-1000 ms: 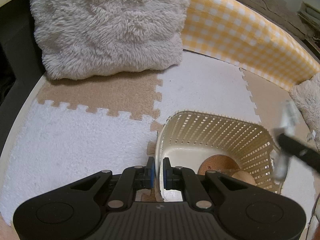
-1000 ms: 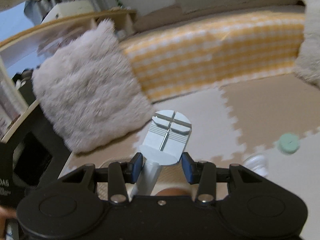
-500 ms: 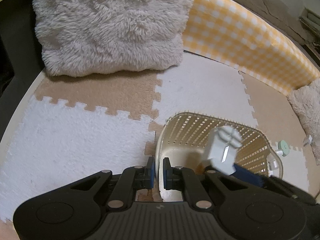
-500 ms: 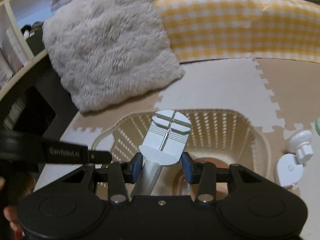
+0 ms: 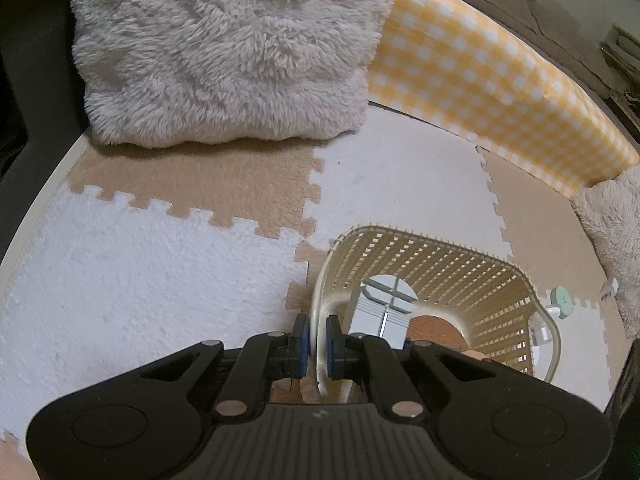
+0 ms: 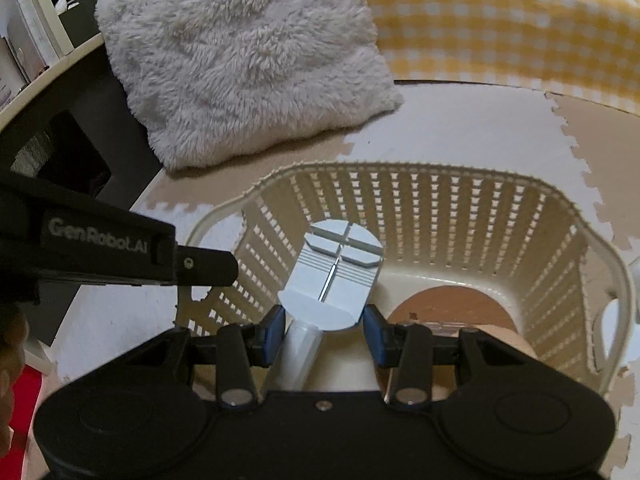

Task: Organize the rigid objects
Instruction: 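Carry the white strap tool into the basket and open the right gripper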

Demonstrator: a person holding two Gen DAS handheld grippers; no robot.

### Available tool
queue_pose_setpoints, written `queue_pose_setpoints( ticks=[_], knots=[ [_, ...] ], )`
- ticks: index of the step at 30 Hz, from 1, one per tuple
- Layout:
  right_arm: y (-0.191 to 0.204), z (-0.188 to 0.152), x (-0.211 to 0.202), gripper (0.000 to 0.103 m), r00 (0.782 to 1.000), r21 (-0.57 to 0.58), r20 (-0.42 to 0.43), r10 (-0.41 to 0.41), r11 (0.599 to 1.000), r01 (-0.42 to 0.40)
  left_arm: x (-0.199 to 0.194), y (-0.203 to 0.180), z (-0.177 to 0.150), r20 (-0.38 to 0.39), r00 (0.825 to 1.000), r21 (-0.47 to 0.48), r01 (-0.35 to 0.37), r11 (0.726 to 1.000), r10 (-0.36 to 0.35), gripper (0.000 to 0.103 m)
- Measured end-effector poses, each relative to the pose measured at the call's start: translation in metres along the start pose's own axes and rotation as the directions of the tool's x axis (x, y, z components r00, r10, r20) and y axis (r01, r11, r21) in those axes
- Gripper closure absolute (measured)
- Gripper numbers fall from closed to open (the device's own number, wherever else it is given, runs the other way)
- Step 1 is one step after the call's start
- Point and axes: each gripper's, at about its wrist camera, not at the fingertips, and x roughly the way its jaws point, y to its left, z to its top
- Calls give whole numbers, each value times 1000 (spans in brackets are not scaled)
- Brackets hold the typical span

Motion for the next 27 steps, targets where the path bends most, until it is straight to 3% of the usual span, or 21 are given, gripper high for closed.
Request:
queue_pose_setpoints(
  ticks=[12, 27],
  knots=[
    [-3, 5, 9, 55, 999, 38, -40, 7, 999, -5, 1, 0, 0, 0, 1000, 2, -2, 1000, 2, 95],
    [-6, 7, -7, 52, 1000, 65, -17, 9, 998, -8, 1, 0, 0, 1, 1000, 5, -4, 1000, 4, 94]
  ],
)
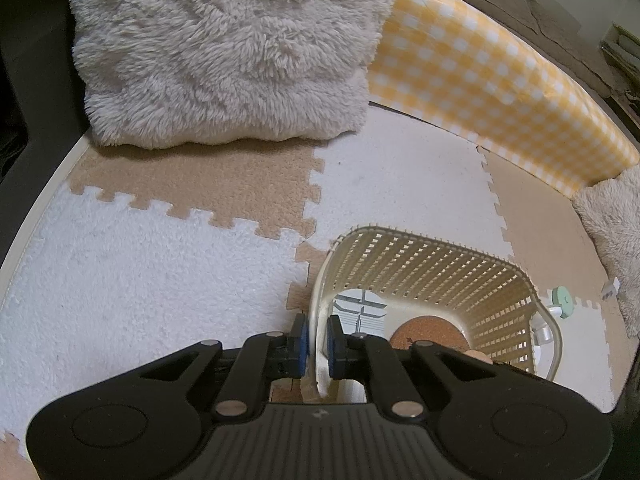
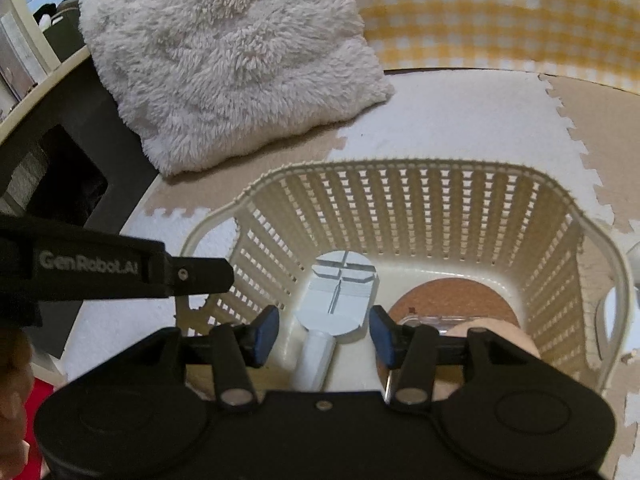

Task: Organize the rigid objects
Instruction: 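Carry the white strap tool into the basket and open the right gripper, then move the right gripper to the white tape measure and grasp it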

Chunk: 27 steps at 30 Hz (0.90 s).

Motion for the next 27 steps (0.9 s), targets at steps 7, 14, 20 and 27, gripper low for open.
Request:
queue_pose_setpoints(
  ticks=[7, 14, 20, 27],
  knots=[
    [-1, 3, -20, 42, 1000, -21, 25, -18, 1000, 19, -1, 0, 0, 1, 1000, 2, -2, 1000, 2, 94],
    [-7, 4, -47, 24, 997, -44, 71, -31, 998, 34, -1, 1, 0, 2, 1000, 3, -5, 1000, 5, 94],
    [-10, 3, -69, 8, 994, -80, 99, -51, 995, 59, -1, -1, -1, 3, 1000, 12, -13, 1000, 13, 94],
    [-20, 5, -94, 0, 987, -125, 130, -92, 986, 108, -2, -2, -1, 5, 1000, 20, -18, 1000, 18, 94]
  ],
)
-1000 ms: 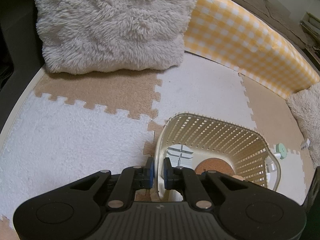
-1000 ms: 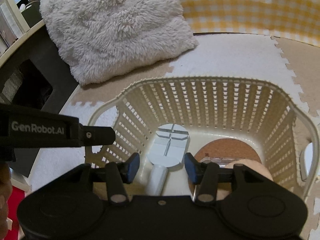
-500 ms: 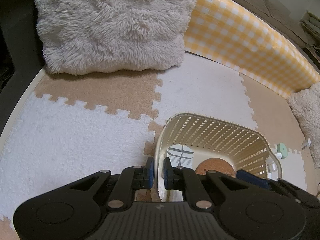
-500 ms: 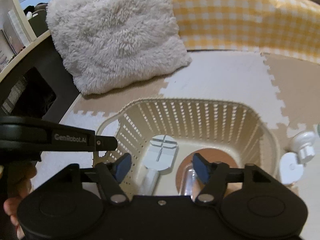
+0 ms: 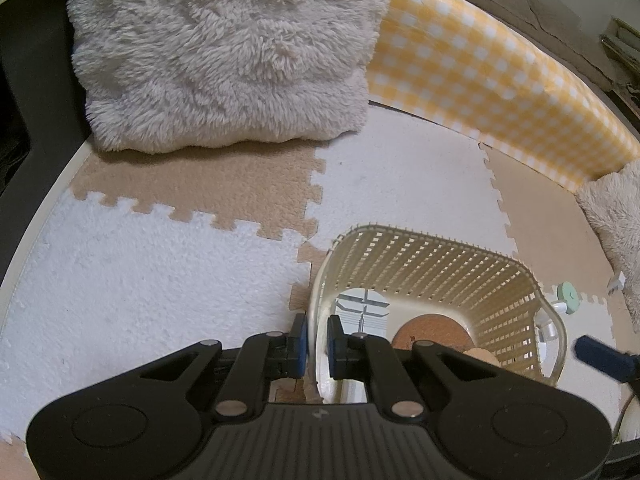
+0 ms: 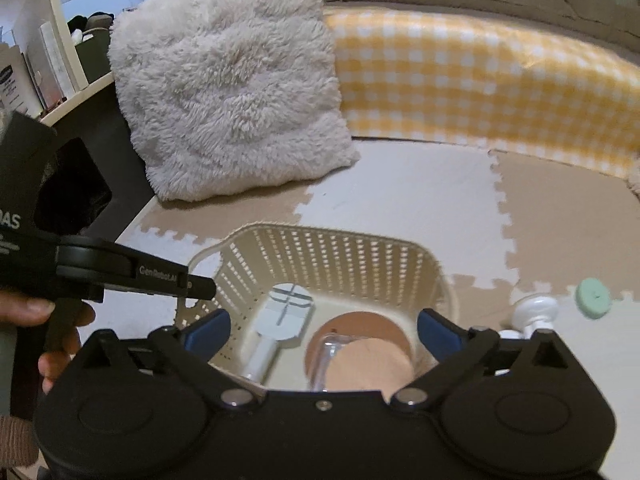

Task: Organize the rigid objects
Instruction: 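Move the right gripper to the white tape measure and grasp it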

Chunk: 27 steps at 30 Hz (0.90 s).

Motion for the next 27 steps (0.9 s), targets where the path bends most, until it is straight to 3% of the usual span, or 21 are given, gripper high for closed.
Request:
queue_pose_setpoints(
  ticks=[13, 27],
  knots=[
    [-54, 11, -40, 0, 992, 34, 93, -89, 996, 87, 0, -1, 0, 0, 1000, 2, -3, 1000, 3, 94],
    [-124, -11, -15, 0, 950, 168, 80, -301, 944, 285, 0, 0, 0, -1, 1000, 2, -2, 1000, 2, 94]
  ],
)
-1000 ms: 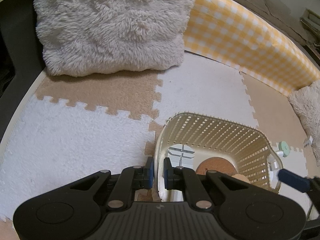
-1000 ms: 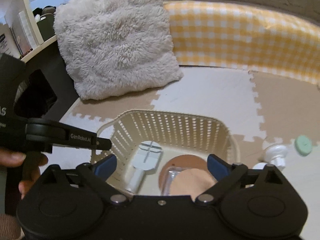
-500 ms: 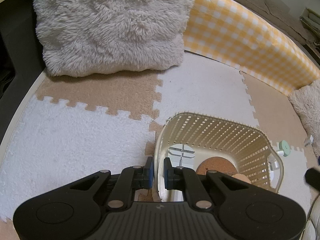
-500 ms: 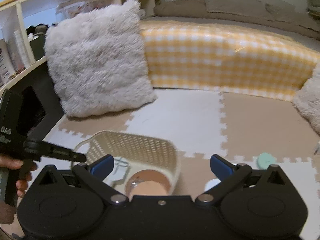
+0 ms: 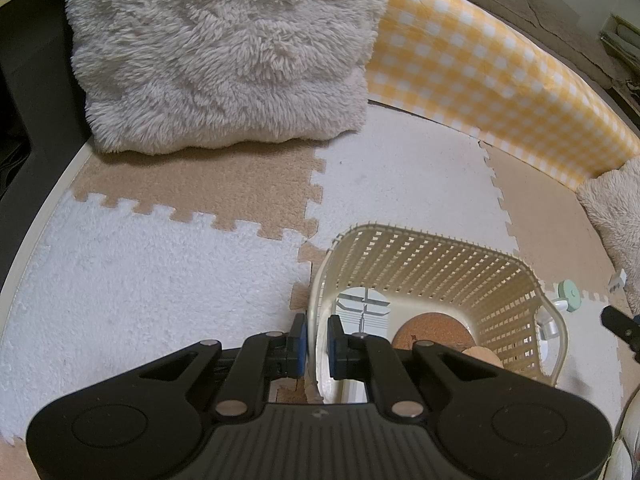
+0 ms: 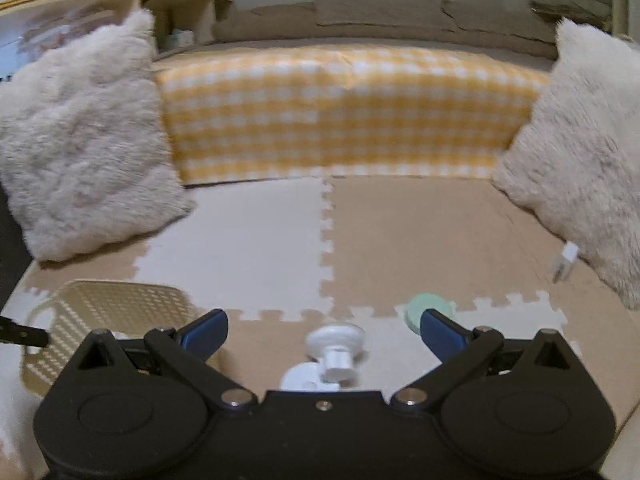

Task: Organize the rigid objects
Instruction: 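Move the right gripper to the white tape measure and grasp it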

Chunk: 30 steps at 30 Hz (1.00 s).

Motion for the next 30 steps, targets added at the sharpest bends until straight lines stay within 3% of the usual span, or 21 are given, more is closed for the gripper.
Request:
queue_pose_setpoints(
  ticks=[6, 9, 15, 30],
  knots=[
    [-5, -15, 20, 1, 999, 22, -27, -25, 999, 26, 0, 0, 0, 0, 1000, 0, -1, 1000, 1, 94],
    [-7, -23, 30, 10, 998, 32, -60, -23, 999, 25, 0, 0, 0, 1, 1000, 1, -2, 1000, 2, 94],
    [-8, -40, 49, 16, 995, 81, -101, 16, 997, -8, 0, 0, 0, 0, 1000, 2, -2, 1000, 2, 94],
    [12, -59, 74, 38, 987, -44, -157, 26, 998, -33, 0, 0, -1, -1, 1000, 1, 0, 1000, 0, 94]
  ],
)
